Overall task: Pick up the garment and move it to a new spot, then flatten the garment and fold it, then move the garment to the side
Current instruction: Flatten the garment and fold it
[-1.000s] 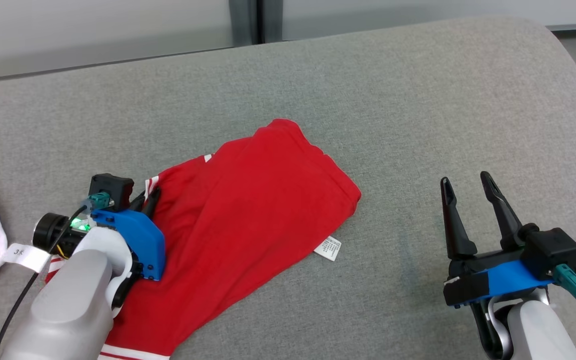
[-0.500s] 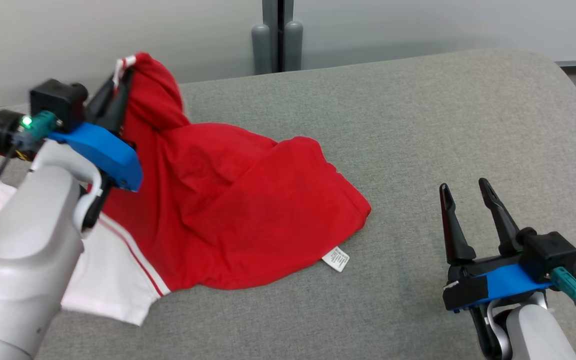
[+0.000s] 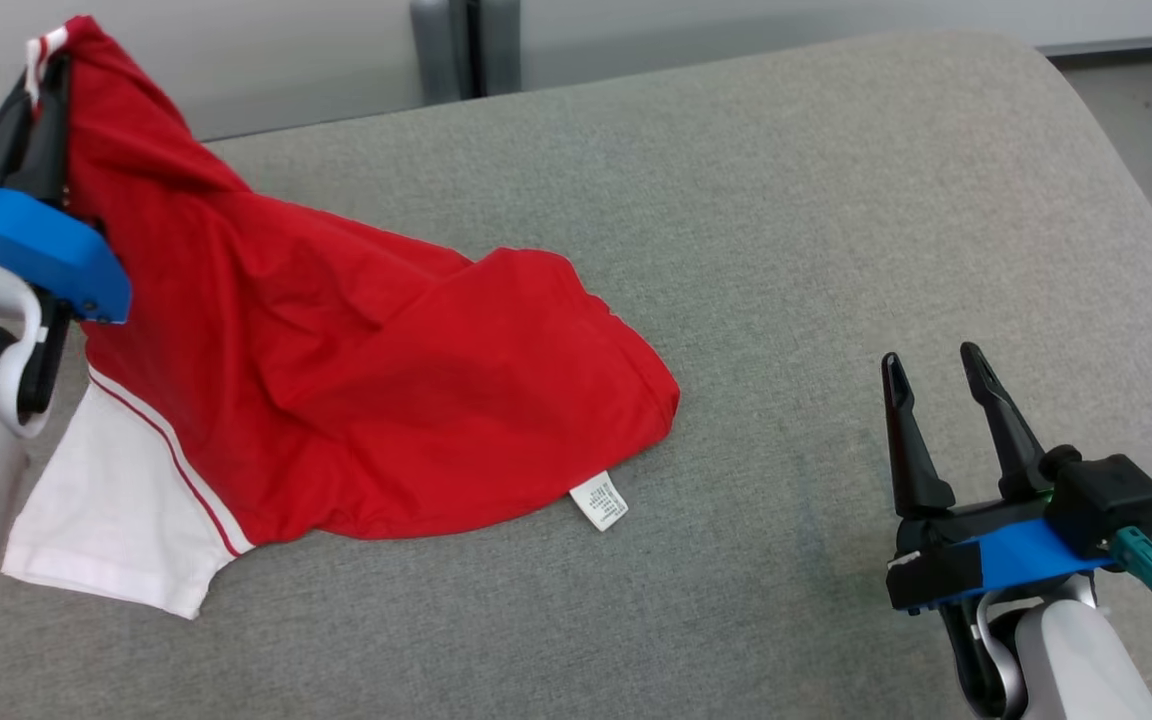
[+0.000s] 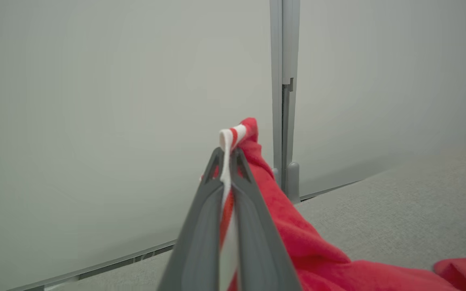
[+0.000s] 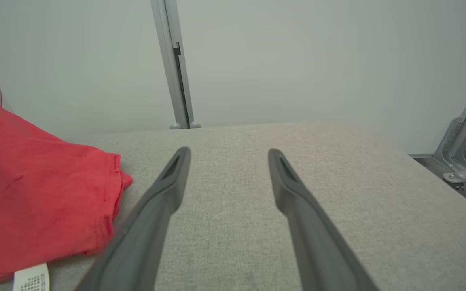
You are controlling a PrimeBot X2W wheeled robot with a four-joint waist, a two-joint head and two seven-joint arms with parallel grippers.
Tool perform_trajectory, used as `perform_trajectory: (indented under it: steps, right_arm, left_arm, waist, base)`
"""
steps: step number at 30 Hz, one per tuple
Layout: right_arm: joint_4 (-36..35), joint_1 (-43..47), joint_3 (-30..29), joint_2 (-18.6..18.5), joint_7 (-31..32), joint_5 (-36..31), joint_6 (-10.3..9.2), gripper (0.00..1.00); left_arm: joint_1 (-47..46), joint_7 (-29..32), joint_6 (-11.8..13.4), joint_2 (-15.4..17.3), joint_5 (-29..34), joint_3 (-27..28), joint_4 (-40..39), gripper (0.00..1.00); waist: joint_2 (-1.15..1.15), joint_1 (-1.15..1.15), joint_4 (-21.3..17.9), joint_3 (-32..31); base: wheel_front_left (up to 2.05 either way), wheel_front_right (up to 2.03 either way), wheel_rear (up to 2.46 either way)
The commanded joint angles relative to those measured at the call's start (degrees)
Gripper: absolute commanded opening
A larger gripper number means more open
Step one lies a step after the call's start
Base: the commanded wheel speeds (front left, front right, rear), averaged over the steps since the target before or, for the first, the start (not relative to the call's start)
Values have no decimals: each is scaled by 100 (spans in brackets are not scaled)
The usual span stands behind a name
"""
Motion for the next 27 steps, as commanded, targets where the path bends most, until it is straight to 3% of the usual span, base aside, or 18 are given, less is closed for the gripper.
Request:
perform_trajectory:
  steps: [1,2,3,4,5,9,17,27]
  right_arm:
    - [-27,-91,-9,-25,-22,28,3,100]
    - [-36,-105,-2,-25,-22,35,3,100]
    - [-40,-111,-3,-25,-22,41,3,100]
    - [-49,-107,1,-26,-22,50,3,100]
    - [-56,-101,-1,-25,-22,56,3,100]
    - [-51,-107,-24,-25,-22,51,3,100]
    - [-11,-53,-42,-25,-22,-38,3,100]
    - [47,133,-93,-26,-22,-111,3,100]
  left_arm:
    - [-43,-61,27,25,-4,17,62,0]
    - [-26,-78,31,34,4,29,113,0]
    - [3,-110,50,34,24,41,167,22]
    - [46,-121,54,24,19,62,229,75]
    - [66,-148,71,14,37,79,276,100]
    - [164,-198,116,-8,147,185,248,100]
    - [1054,-199,413,-74,606,1100,-1084,100]
    - [2885,-196,583,-688,1250,2366,-2686,100]
  waist:
    - [0,0,-27,47]
    - [0,0,-52,87]
    - [0,0,-71,117]
    - [0,0,-86,143]
    - [0,0,-92,165]
    - [0,0,-64,201]
    - [0,0,204,-3]
    - [0,0,662,-327]
  base:
    - [0,0,0]
    - [0,0,0]
    - [0,0,0]
    - [0,0,0]
    - [0,0,0]
    - [0,0,0]
    - [0,0,0]
    - [0,0,0]
